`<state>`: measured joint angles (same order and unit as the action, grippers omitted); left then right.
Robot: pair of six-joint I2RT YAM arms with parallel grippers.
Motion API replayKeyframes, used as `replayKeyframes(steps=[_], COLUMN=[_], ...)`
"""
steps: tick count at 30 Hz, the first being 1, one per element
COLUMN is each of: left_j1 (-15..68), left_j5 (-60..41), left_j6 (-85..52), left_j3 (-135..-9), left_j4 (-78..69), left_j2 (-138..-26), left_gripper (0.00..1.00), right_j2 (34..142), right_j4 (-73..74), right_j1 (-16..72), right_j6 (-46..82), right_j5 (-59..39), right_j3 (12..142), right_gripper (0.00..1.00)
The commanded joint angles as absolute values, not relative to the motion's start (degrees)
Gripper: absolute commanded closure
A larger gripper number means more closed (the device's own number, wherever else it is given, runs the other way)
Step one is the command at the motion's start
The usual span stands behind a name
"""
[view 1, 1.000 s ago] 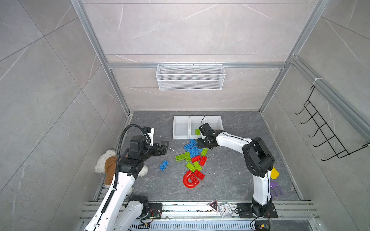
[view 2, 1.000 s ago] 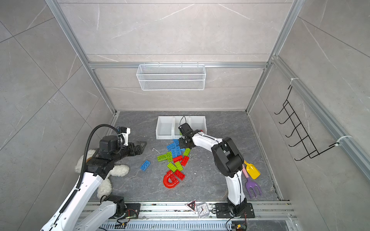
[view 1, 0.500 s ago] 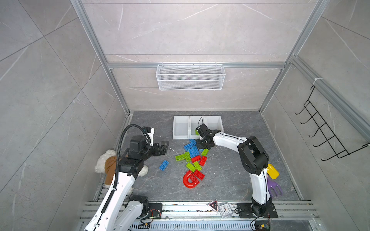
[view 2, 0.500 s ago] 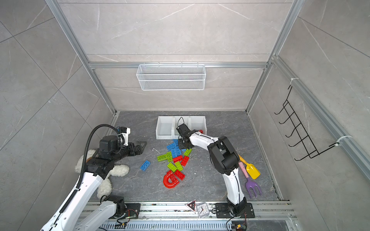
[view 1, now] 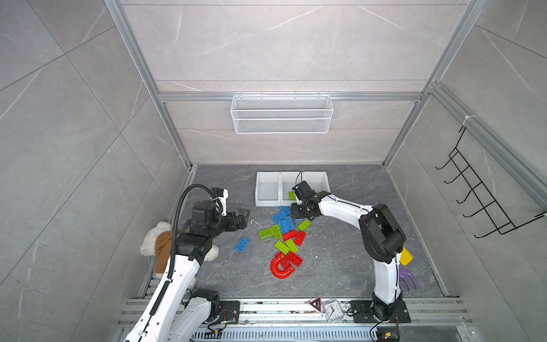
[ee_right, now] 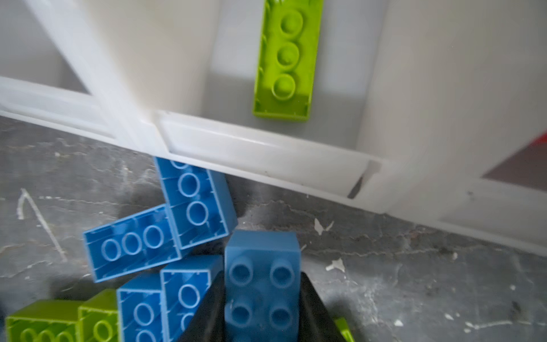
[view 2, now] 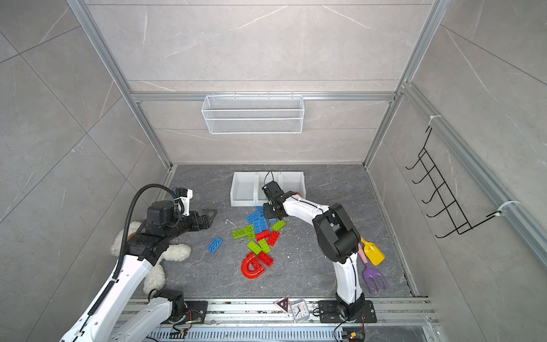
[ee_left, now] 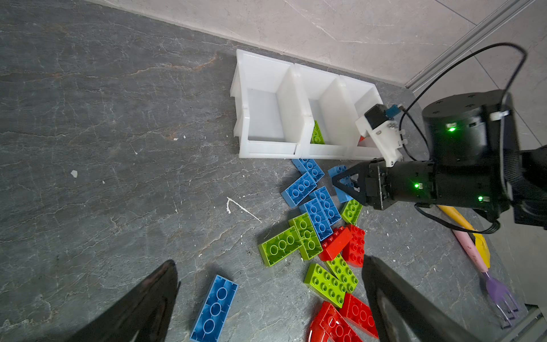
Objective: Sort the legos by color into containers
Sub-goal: 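Carry the blue brick to the bin compartment nearest the left arm and release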
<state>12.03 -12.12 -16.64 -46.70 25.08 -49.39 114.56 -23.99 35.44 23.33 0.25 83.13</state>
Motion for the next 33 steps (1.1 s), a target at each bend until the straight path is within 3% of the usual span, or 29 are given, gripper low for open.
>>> replayKeyframes(steps=[1,11,21,29,33], left_j1=[12.39,12.36,12.38,12.36,12.31], left_j5=[-12.58,-11.71,-10.77,-10.65,-10.59], left_j6=[-15.63,-15.64,-15.38,-15.29,-15.34], left_j3=[-48.51,-48.45,-48.52,-48.49,-48.50], left_j4=[24.18,24.44,24.70,24.70,24.61], left_j2=[-49.22,-48.88,-48.09,-47.55,-47.37], left_gripper=[0.00,0.00,0.00,0.00,0.00], right_j2=[112.01,119.66,135.79,143.19,140.48], right_j4=[-21.12,-16.72,-23.15,-31.68,-32.00], right_j1=[35.93,36.55,36.58,37.03,37.26], right_j6=[21.97,18.72,17.58,16.74,15.49], right_j5=[-1.89,-7.44,-9.39,-9.33,-8.48], right_j3=[84.62,98.39,123.39,138.25,135.74], right_gripper=[0.69,0.70,0.67,0.45,0.44])
